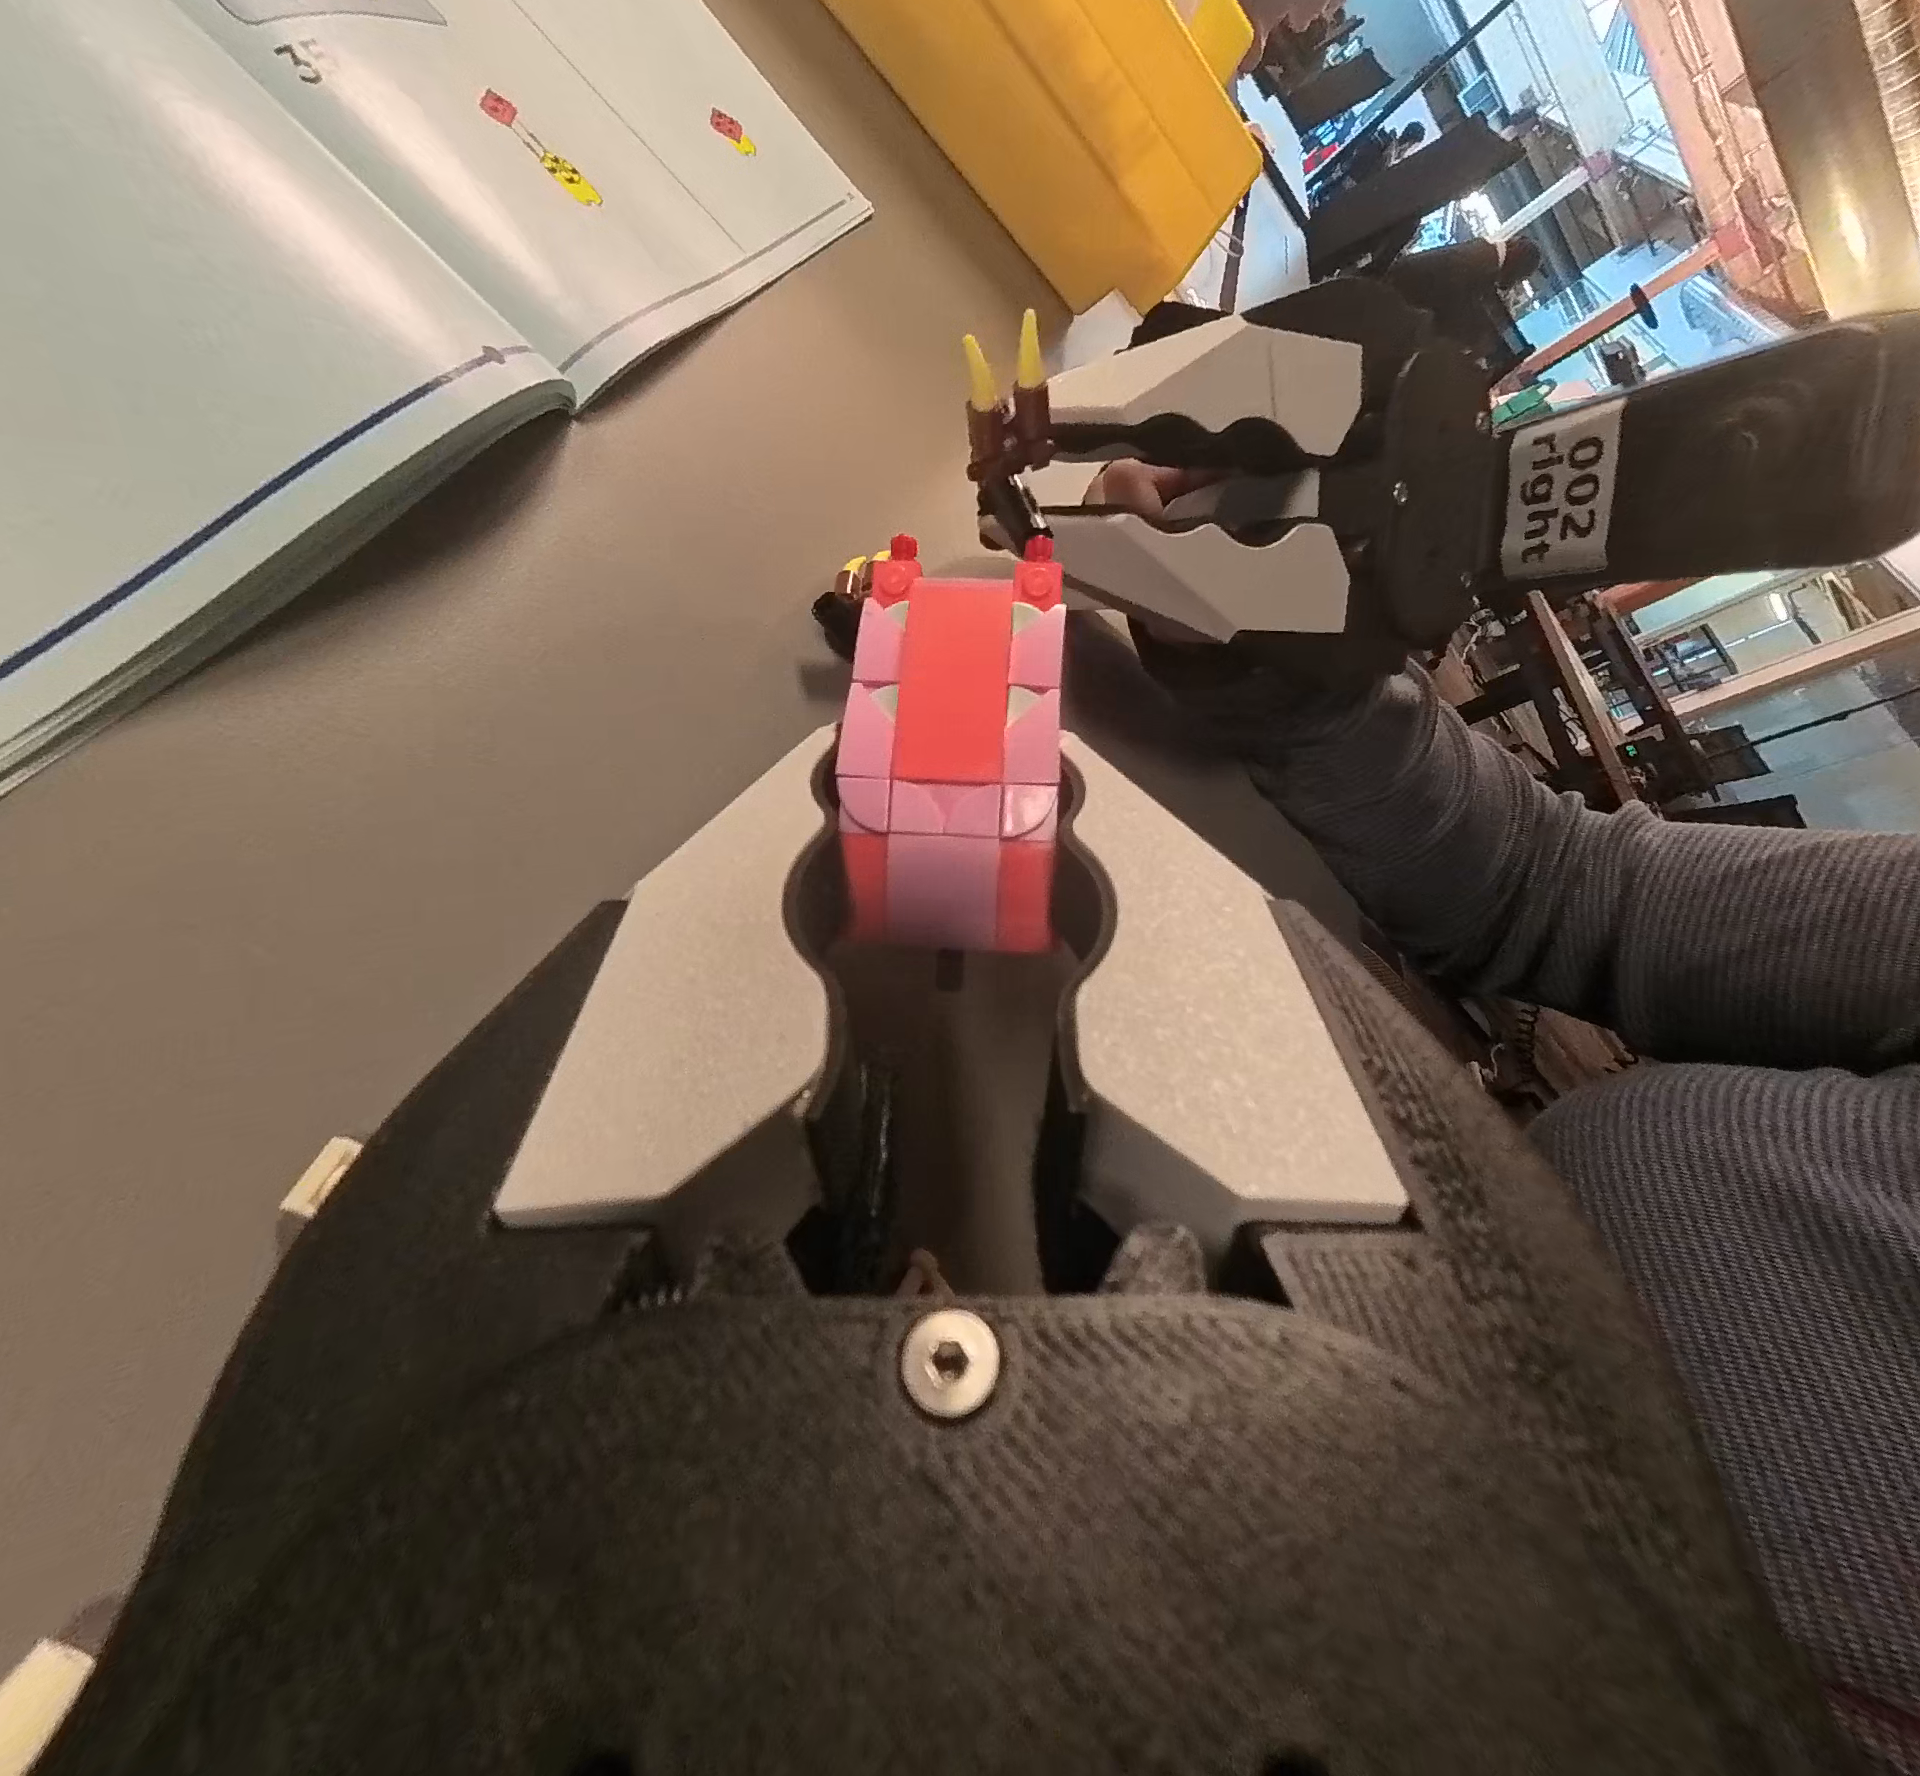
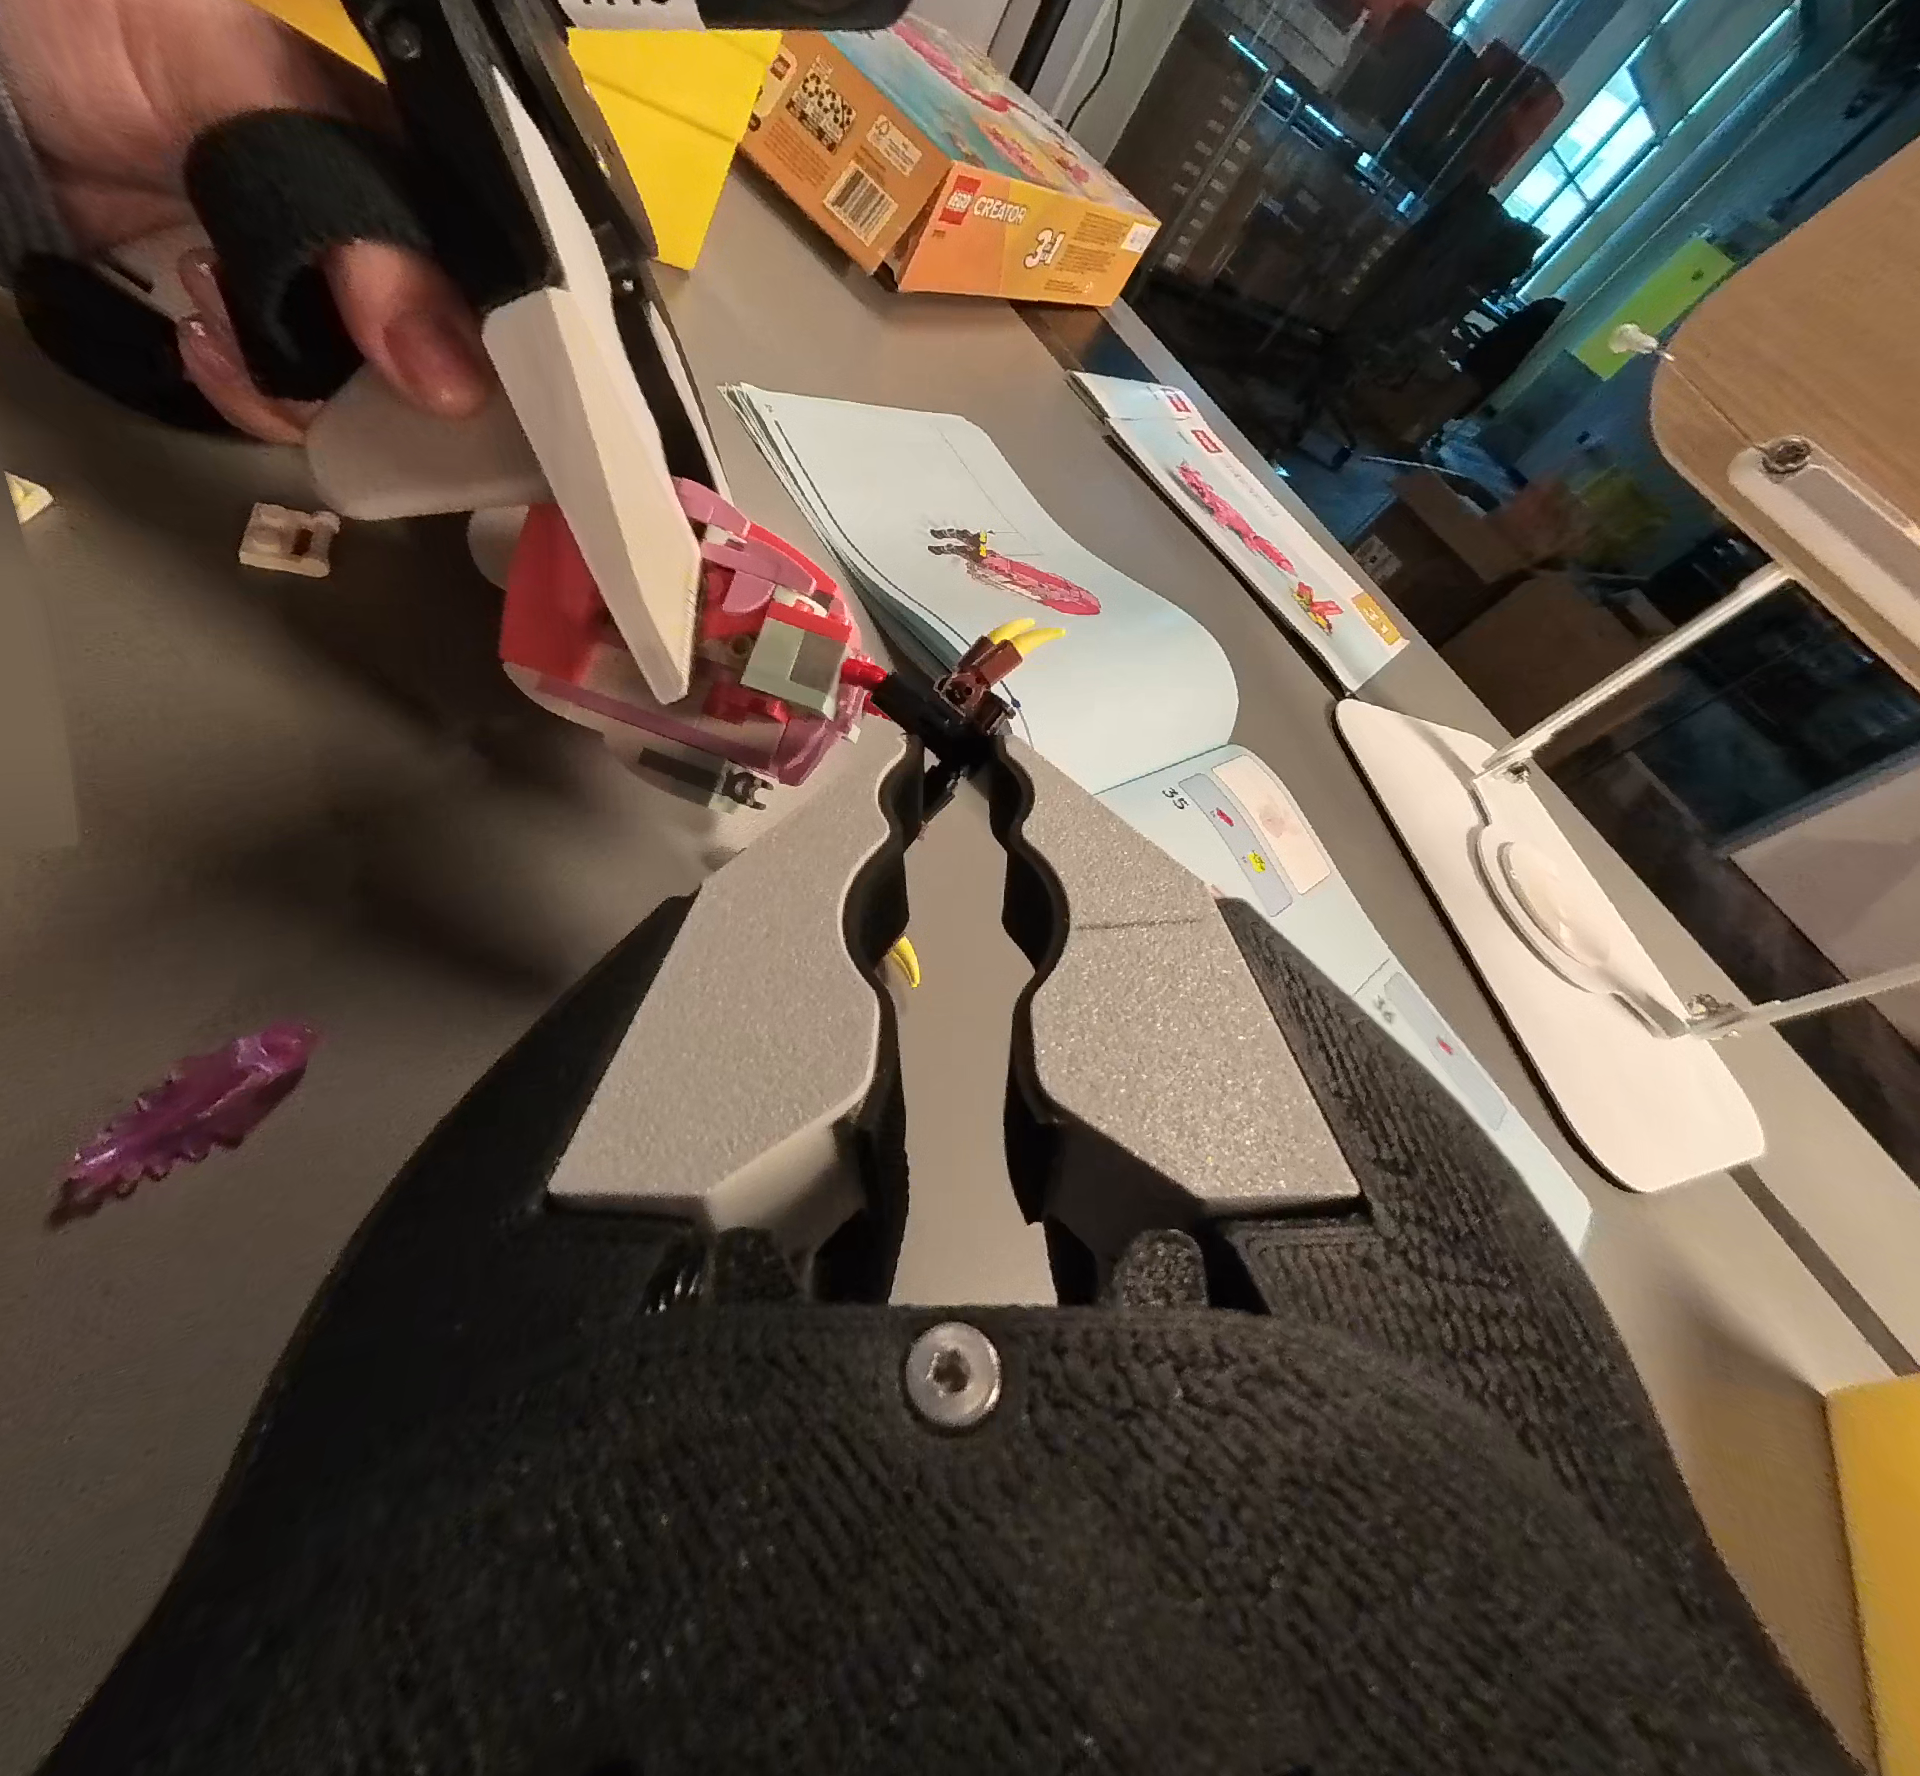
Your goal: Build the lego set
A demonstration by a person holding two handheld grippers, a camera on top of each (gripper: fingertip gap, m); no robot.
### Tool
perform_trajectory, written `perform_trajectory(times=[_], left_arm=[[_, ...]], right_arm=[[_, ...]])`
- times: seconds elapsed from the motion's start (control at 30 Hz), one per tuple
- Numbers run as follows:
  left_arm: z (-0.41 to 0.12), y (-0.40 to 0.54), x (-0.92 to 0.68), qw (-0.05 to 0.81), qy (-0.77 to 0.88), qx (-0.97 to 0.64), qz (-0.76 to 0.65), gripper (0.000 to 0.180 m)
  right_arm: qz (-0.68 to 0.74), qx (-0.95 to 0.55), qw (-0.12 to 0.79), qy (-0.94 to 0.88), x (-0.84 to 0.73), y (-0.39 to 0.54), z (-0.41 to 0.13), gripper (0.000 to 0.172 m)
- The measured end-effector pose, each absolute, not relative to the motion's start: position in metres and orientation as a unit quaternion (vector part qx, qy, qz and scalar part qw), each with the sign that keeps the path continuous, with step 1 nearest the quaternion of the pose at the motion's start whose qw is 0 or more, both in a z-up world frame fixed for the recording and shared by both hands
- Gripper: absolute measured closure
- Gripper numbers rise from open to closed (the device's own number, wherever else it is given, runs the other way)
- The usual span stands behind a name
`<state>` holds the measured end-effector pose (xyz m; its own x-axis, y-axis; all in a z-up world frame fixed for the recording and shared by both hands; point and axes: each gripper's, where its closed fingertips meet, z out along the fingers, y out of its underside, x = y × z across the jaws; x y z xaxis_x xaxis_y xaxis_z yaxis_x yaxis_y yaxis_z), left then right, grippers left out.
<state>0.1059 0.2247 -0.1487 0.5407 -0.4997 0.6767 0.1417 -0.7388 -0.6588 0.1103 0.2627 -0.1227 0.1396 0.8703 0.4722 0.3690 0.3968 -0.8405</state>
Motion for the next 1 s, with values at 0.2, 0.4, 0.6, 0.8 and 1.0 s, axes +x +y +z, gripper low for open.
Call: perform_trajectory(times=[0.2,0.4,0.6,0.8,1.0], left_arm=[[-0.148,0.225,0.106,0.343,0.111,-0.807,-0.468,0.147],[-0.148,0.224,0.107,0.339,0.11,-0.804,-0.476,0.147],[-0.144,0.222,0.107,0.334,0.105,-0.796,-0.493,0.147],[-0.144,0.221,0.107,0.328,0.102,-0.795,-0.5,0.147],[-0.145,0.22,0.109,0.329,0.111,-0.795,-0.497,0.147]], right_arm=[[0.188,-0.482,0.583,-0.627,0.111,0.263,-0.121,0.162],[0.097,-0.42,0.627,-0.649,0.112,0.262,-0.115,0.161],[0.013,-0.357,0.662,-0.659,0.112,0.259,-0.107,0.161],[-0.041,-0.32,0.673,-0.666,0.112,0.257,-0.105,0.162],[-0.063,-0.306,0.67,-0.674,0.112,0.256,-0.106,0.162]])
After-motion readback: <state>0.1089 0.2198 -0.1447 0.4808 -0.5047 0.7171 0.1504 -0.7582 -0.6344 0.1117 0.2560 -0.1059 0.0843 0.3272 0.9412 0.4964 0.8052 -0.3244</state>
